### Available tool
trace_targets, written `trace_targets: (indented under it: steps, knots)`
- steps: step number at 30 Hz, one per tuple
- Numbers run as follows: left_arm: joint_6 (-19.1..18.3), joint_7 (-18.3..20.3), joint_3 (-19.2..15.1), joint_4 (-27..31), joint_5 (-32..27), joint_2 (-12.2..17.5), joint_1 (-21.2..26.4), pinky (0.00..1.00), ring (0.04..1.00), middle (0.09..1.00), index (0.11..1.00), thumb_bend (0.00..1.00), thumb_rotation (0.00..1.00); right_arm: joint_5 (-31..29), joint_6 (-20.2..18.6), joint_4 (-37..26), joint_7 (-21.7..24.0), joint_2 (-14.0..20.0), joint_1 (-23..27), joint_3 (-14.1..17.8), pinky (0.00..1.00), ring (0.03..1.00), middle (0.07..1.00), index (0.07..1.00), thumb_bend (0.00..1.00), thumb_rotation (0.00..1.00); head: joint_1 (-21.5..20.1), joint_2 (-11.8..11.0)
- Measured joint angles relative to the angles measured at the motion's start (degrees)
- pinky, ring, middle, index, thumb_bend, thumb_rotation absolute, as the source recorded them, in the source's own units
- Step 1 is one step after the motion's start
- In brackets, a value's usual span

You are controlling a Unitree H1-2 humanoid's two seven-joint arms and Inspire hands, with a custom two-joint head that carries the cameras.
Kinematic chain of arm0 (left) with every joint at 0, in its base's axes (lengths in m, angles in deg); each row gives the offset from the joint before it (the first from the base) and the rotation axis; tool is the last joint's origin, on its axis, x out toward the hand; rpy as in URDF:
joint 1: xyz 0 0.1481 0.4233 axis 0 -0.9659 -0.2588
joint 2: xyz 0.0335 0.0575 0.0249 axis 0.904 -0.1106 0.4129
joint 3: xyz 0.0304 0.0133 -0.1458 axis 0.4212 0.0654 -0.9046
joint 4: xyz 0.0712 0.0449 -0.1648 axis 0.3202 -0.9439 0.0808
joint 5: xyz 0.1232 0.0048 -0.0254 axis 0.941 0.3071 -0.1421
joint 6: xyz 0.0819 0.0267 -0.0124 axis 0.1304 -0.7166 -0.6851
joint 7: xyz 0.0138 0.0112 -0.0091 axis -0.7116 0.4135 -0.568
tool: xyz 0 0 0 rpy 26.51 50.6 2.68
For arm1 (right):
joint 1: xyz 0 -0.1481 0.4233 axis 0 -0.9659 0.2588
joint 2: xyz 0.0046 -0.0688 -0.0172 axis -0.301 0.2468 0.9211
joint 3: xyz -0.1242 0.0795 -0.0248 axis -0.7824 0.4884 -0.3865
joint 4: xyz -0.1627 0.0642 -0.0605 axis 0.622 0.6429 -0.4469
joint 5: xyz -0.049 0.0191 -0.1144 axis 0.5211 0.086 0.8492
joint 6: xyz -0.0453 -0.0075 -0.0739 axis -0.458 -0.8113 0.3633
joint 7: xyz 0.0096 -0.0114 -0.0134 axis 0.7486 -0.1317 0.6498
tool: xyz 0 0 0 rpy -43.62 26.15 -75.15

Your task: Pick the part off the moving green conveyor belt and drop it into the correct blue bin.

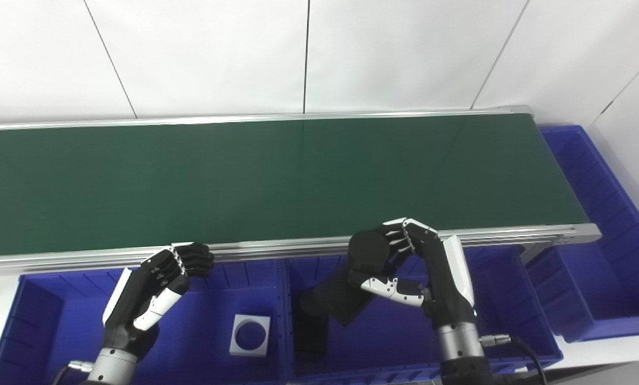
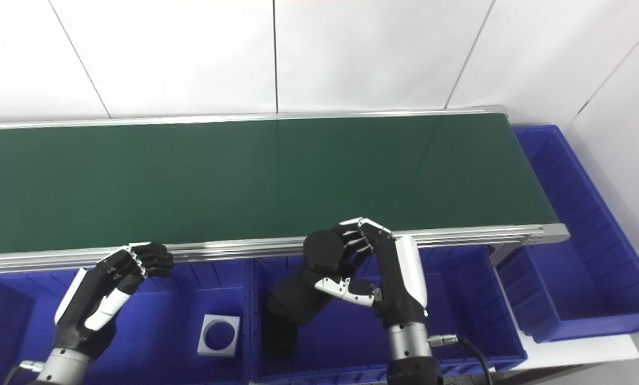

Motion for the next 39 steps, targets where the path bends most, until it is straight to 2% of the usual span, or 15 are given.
trace_targets:
  steps: [7, 22, 31, 39]
  knots:
    - [-1.08, 0.75, -0.82, 0.00, -0.59, 1.00, 0.92, 0.63, 0.641, 0.641, 0.639, 0.85, 0.63, 0.31, 0.00, 0.31, 0.00, 0.37, -0.04, 0.72, 0.34, 0.436, 0.503, 0.534, 0.50, 0.00, -0.27, 0.18]
    - [-2.15, 1.96, -2.07, -0.27, -2.48, 1.24, 1.41, 0.65, 0.652, 0.646, 0.644, 0.87, 0.61, 8.77, -0.01, 0.80, 0.01, 2.39, -0.59, 0.91, 0.36, 0.431, 0.509, 0.529, 0.50, 0.00, -0.79, 0.62]
    - [-2.80, 2.11, -2.25, -0.19, -2.49, 1.25, 1.38, 0.66, 0.653, 0.645, 0.646, 0.87, 0.61, 8.28, -0.01, 7.77, 0.02, 2.39, 1.16, 0.59, 0.36, 0.419, 0.502, 0.546, 0.50, 0.00, -1.23, 0.97]
    - [-2.95, 2.58, -2.61, -0.17, -2.68, 1.38, 1.35, 0.64, 0.647, 0.642, 0.644, 0.86, 0.60, 11.30, -0.01, 11.39, -1.03, 2.75, 3.95, -1.10, 0.35, 0.416, 0.497, 0.553, 0.50, 0.00, -1.94, 1.41]
